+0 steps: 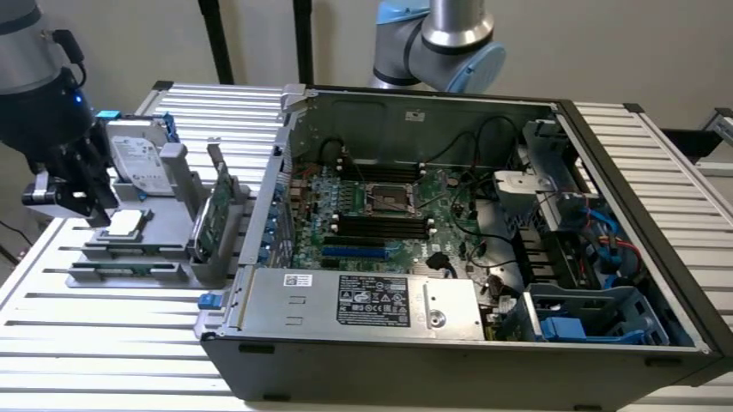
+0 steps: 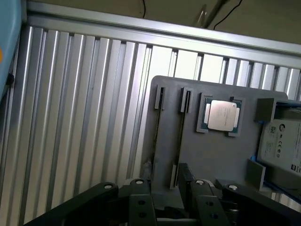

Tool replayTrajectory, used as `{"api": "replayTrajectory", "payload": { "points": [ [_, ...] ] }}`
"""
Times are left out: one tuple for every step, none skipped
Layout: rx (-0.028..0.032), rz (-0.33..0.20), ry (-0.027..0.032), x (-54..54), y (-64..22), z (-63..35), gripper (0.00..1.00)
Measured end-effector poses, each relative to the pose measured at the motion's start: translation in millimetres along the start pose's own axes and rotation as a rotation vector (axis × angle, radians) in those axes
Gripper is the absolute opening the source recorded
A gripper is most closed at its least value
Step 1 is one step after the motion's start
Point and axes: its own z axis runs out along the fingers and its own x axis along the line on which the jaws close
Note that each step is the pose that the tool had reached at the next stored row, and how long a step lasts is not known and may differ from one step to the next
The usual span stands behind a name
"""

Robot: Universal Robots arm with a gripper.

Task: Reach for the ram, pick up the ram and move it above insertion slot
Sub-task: 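Pick up the ram and move it above insertion slot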

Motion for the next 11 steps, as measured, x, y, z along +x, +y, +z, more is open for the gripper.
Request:
{"api": "replayTrajectory", "payload": {
  "points": [
    [0.0,0.0,0.0,0.2,0.0,1.9,0.36],
    [0.0001,0.0,-0.0001,0.4,-0.1,3.8,0.36],
    [0.0001,0.0,-0.0001,0.6,-0.1,5.6,0.36],
    [0.0,0.001,0.0,0.8,-0.1,7.4,0.36],
    [0.0,0.001,0.0,1.0,-0.2,9.2,0.36],
    [-0.0001,0.001,0.0,1.5,-0.2,10.9,0.36],
    [0.0002,0.001,-0.0001,2.1,-0.2,12.8,0.36],
    [-0.0001,0.001,0.0,2.9,-0.1,14.5,0.36],
    [-0.0001,0.001,0.0001,3.8,0.0,16.2,0.36],
    [-0.0001,0.001,0.0,4.8,0.1,18.2,0.36],
    [-0.0001,0.002,0.0,5.7,0.1,19.9,0.36]
  ]
}}
